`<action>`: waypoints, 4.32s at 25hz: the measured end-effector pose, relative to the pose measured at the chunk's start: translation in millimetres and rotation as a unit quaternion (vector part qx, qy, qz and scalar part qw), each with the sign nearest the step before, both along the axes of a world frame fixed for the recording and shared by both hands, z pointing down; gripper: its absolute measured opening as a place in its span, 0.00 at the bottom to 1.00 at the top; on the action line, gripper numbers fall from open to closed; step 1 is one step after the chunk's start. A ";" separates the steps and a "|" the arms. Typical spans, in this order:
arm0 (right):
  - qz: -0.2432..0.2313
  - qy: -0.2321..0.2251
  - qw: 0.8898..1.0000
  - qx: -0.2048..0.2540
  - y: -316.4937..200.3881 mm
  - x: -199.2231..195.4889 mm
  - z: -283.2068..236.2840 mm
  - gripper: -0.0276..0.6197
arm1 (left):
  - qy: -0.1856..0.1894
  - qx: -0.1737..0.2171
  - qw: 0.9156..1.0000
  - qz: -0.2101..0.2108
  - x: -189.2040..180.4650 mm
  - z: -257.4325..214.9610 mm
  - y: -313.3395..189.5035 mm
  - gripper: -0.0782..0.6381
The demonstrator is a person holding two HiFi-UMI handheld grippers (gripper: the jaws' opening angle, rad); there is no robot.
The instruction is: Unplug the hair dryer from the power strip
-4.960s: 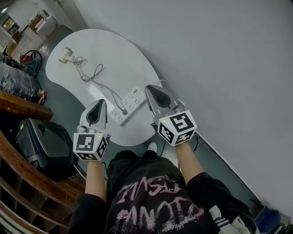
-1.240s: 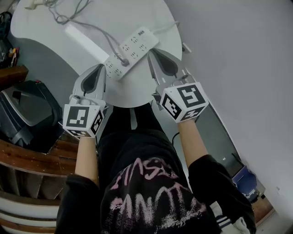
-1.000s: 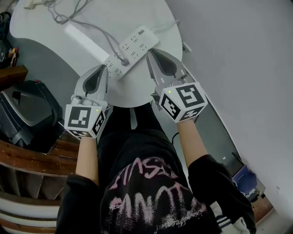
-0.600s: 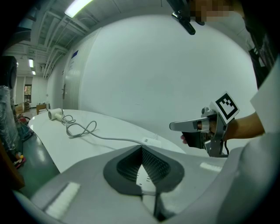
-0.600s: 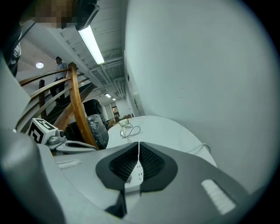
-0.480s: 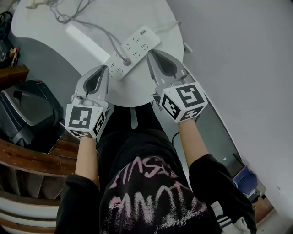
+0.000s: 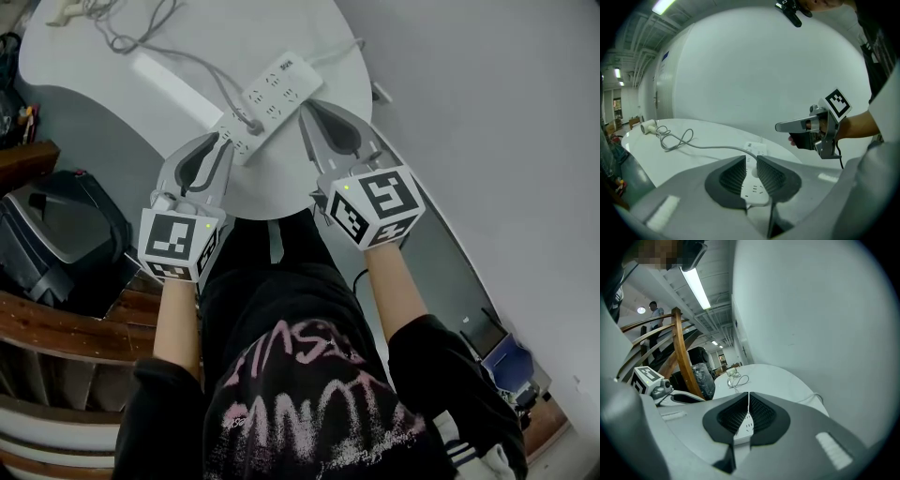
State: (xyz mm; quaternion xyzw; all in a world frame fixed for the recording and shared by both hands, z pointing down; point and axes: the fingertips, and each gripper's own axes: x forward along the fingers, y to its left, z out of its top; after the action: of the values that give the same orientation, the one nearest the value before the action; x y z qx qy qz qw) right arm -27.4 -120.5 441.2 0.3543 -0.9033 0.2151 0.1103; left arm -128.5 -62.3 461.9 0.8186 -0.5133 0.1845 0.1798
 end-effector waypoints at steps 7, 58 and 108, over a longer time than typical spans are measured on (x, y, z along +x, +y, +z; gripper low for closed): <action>0.003 0.003 1.000 -0.006 -6.2 3.9 4.8 0.07 | -0.004 -0.016 1.000 0.023 11.1 9.2 -8.6 0.26; -0.132 0.120 0.984 -0.009 -21.8 -9.3 51.8 0.14 | -0.074 -0.078 0.986 0.129 46.2 65.3 -30.3 0.22; -0.388 0.297 0.873 -0.005 -8.9 -57.3 101.6 0.19 | -0.046 -0.084 0.987 0.127 44.5 61.2 -32.3 0.21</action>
State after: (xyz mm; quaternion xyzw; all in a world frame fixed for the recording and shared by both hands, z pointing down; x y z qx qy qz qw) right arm -84.7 -129.4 542.8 0.0225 -0.8919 0.0440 0.4495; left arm -84.1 -94.6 523.1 0.8497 -0.3959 0.2856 0.1993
